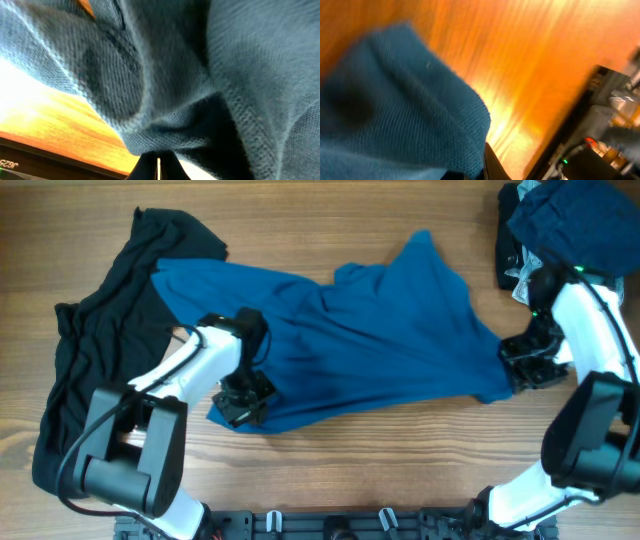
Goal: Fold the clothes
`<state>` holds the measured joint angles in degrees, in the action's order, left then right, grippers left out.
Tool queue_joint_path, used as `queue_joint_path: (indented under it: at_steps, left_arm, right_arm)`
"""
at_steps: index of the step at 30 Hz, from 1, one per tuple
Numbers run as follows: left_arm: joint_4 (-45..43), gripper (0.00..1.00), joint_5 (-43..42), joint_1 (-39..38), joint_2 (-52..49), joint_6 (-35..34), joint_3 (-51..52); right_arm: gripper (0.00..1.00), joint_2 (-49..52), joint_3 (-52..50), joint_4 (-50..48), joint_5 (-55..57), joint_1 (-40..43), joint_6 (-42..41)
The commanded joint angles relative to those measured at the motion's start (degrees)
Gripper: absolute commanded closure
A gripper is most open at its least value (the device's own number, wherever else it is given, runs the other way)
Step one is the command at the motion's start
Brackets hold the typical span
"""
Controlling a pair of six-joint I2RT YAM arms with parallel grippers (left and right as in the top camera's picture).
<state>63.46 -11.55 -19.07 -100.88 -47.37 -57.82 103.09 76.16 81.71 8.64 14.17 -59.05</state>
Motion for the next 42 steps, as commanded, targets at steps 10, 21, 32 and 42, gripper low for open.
queue_joint_path:
  at_steps: [10, 21, 32, 42]
  left_arm:
    - [4.46, 0.83, 2.93, -9.73, 12.7, -8.98, -1.03]
    - [-16.44, 0.1, 4.11, 4.13, 12.68, -1.79, -1.03]
    - [-26.8, 0.11, 3.48, 10.56, 7.63, 0.46, -1.03]
    - [-26.47, 0.02, 3.23, 10.56, 6.32, 0.46, -1.03]
  right_arm:
    - [0.25, -11.43, -0.26, -4.22, 1.4, 7.26, 16.11]
    - [0.03, -9.62, 6.34, -25.53, -34.67, 0.33, 44.22]
    - [0.02, 19.91, 35.91, -32.22, -24.52, -12.68, 48.0]
    - [0.07, 30.29, 35.89, -32.2, -18.82, -13.16, 36.41]
